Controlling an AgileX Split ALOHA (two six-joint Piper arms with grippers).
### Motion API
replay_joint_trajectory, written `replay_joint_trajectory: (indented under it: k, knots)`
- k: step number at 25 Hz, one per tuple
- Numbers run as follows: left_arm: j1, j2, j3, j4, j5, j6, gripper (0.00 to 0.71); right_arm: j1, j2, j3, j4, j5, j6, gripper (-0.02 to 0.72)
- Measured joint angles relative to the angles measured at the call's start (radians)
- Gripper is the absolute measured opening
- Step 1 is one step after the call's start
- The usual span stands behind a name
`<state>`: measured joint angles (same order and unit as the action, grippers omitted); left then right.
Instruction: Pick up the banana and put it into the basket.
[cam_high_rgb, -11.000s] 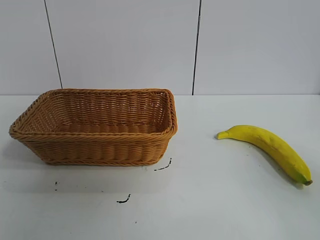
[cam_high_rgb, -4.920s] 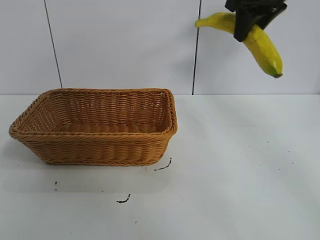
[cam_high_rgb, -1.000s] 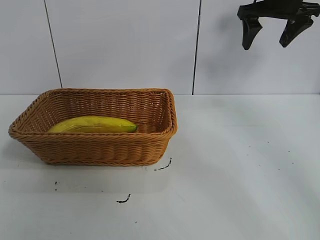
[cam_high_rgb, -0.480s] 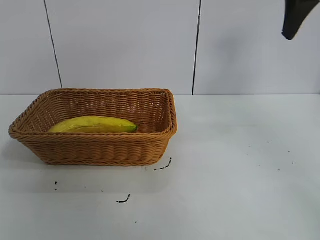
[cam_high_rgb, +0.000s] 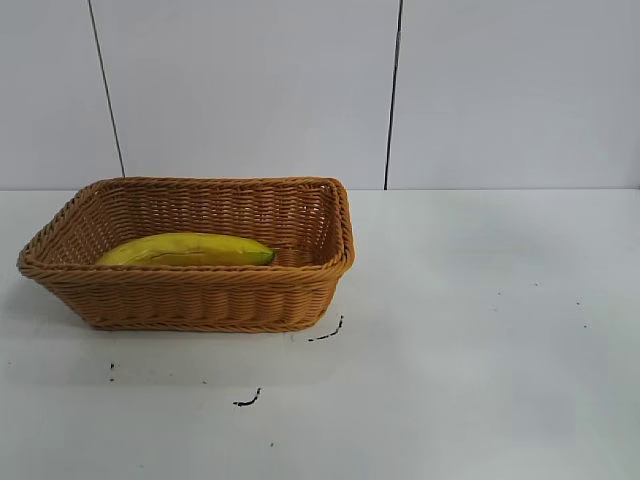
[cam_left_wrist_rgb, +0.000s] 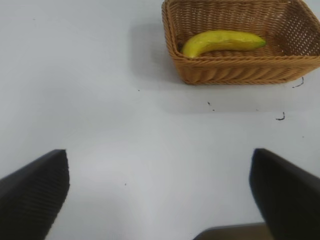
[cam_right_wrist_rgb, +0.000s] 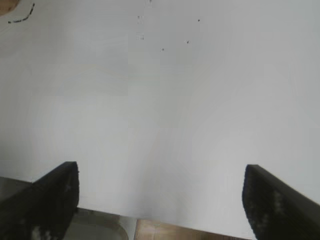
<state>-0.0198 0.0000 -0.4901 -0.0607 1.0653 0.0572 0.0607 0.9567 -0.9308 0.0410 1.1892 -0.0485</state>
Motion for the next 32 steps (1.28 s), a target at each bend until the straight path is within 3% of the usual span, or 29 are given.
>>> replay_joint_trajectory:
  k: [7, 11, 32]
  knots:
    - [0.0, 0.0, 0.0, 0.0, 0.0, 0.0, 0.695, 0.0, -0.333, 0.284, -0.001, -0.124, 0.0, 0.633]
    - [0.0, 0.0, 0.0, 0.0, 0.0, 0.0, 0.695, 0.0, -0.493, 0.409, -0.001, -0.131, 0.0, 0.633]
    - [0.0, 0.0, 0.0, 0.0, 0.0, 0.0, 0.695, 0.0, -0.962, 0.435, 0.003, -0.168, 0.001, 0.633]
